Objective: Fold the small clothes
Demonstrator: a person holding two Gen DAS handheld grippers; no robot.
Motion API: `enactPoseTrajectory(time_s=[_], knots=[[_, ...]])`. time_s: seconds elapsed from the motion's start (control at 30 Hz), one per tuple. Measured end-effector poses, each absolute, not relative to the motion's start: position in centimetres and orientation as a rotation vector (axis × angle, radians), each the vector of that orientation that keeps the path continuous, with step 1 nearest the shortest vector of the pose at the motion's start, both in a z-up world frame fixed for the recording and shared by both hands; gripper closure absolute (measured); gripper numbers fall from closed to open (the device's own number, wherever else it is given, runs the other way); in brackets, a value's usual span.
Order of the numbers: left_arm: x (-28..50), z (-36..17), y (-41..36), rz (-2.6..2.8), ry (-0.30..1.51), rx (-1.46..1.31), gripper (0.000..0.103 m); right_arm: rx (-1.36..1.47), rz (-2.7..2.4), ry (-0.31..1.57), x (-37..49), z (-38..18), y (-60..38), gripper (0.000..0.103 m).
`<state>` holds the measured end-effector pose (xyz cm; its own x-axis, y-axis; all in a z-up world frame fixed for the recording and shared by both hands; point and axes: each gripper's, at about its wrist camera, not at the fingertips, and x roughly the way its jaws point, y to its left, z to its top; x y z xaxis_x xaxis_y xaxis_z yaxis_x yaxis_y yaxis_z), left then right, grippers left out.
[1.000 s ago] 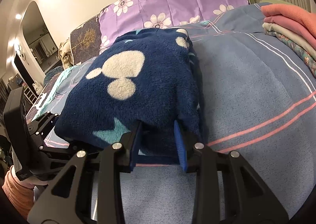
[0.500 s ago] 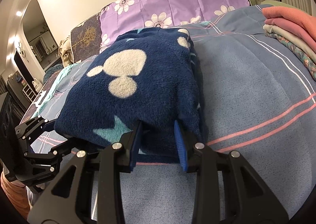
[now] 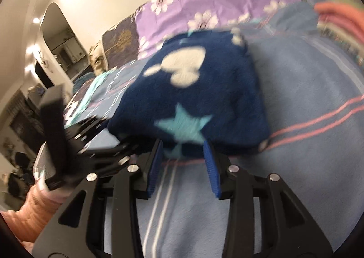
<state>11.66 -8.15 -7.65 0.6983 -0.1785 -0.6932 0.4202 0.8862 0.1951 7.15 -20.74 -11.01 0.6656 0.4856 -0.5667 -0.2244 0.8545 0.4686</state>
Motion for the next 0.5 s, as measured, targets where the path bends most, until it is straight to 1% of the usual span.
enactPoseTrajectory(time_s=[0.07, 0.13, 0.17, 0.2, 0.23, 0.27, 0.3, 0.33, 0.4, 0.47, 0.5], knots=[[12.2, -7.8, -8.4, -0.322, 0.741, 0.342, 0.037, 0.373, 0.409, 0.757, 8.1, -11.5, -20.1, 0.065], [12.1, -7.6, -8.5, -0.304, 0.732, 0.360, 0.037, 0.367, 0.392, 0.757, 9.4, -11.7, -19.6, 0.068], [11.9, -7.6, -8.6, -0.294, 0.725, 0.379, 0.037, 0.353, 0.362, 0.750, 9.7, -11.7, -19.6, 0.072], [11.7, -7.6, -8.6, -0.280, 0.715, 0.405, 0.037, 0.333, 0.318, 0.742, 10.1, -11.8, -19.7, 0.081], [11.3, -7.7, -8.7, -0.260, 0.696, 0.452, 0.037, 0.313, 0.263, 0.740, 10.5, -11.9, -20.0, 0.085], [11.0, -7.8, -8.7, -0.245, 0.676, 0.508, 0.037, 0.324, 0.208, 0.747, 10.9, -12.4, -21.0, 0.099], [10.9, -7.8, -8.7, -0.236, 0.660, 0.558, 0.037, 0.389, 0.196, 0.767, 11.3, -13.2, -22.5, 0.103], [10.5, -8.0, -8.7, -0.232, 0.639, 0.620, 0.036, 0.491, 0.243, 0.785, 11.7, -14.1, -24.1, 0.103], [10.6, -8.0, -8.5, -0.240, 0.647, 0.618, 0.037, 0.581, 0.292, 0.805, 12.0, -14.8, -25.3, 0.103], [10.6, -7.6, -8.8, -0.256, 0.637, 0.605, 0.037, 0.517, 0.288, 0.795, 11.8, -14.1, -24.8, 0.103], [10.3, -7.7, -9.2, -0.257, 0.613, 0.641, 0.037, 0.491, 0.292, 0.787, 11.5, -13.8, -24.5, 0.101]])
